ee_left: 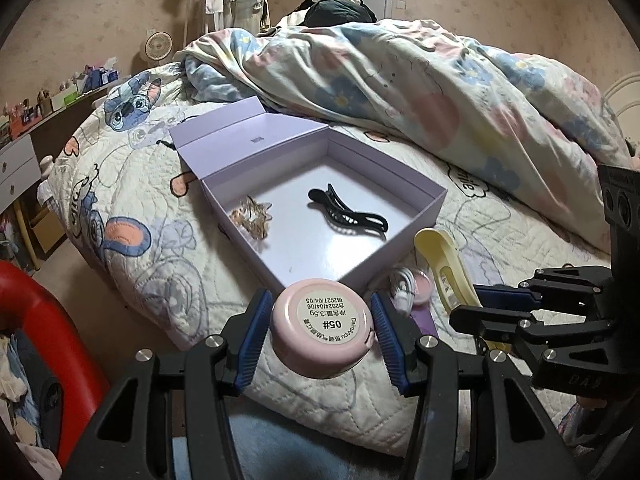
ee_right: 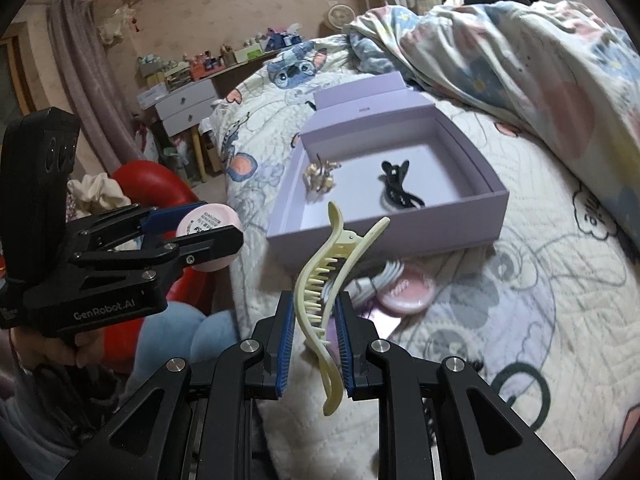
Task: Organize rigid objects
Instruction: 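Carry the pink compact and cream clip over the lavender box with both grippers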
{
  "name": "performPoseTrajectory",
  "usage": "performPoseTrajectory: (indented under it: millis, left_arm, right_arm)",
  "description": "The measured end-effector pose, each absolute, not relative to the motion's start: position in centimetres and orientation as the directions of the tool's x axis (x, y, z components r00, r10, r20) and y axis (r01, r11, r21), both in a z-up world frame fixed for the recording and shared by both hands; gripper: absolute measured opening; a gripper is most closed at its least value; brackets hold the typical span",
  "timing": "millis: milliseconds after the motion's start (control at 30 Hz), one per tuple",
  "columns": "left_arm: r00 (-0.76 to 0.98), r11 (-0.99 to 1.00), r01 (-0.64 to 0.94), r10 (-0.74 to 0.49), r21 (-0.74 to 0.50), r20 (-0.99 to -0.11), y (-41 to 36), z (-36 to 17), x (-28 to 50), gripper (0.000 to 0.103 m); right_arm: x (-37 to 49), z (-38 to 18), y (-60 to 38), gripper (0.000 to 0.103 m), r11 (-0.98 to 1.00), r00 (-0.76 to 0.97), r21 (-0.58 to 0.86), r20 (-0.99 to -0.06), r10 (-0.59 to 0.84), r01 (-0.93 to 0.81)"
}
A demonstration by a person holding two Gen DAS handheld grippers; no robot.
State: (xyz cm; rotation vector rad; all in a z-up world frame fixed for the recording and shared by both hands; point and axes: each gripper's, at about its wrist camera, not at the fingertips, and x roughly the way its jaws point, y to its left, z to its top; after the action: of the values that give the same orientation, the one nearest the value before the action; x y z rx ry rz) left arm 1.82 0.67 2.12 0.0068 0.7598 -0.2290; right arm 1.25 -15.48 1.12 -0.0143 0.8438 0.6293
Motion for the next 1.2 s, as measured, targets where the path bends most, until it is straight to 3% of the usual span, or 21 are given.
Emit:
performPoseTrajectory:
  millis: [1200]
  left_arm:
    - [0.687, 0.979, 0.191, -0.183, -0.069, -0.704, 0.5, 1.2, 13.4, 0.051]
  right_arm:
    - [12.6, 1.7, -14.2, 0.02, 0.784, 0.53, 0.116, -0.676, 0.512, -0.61]
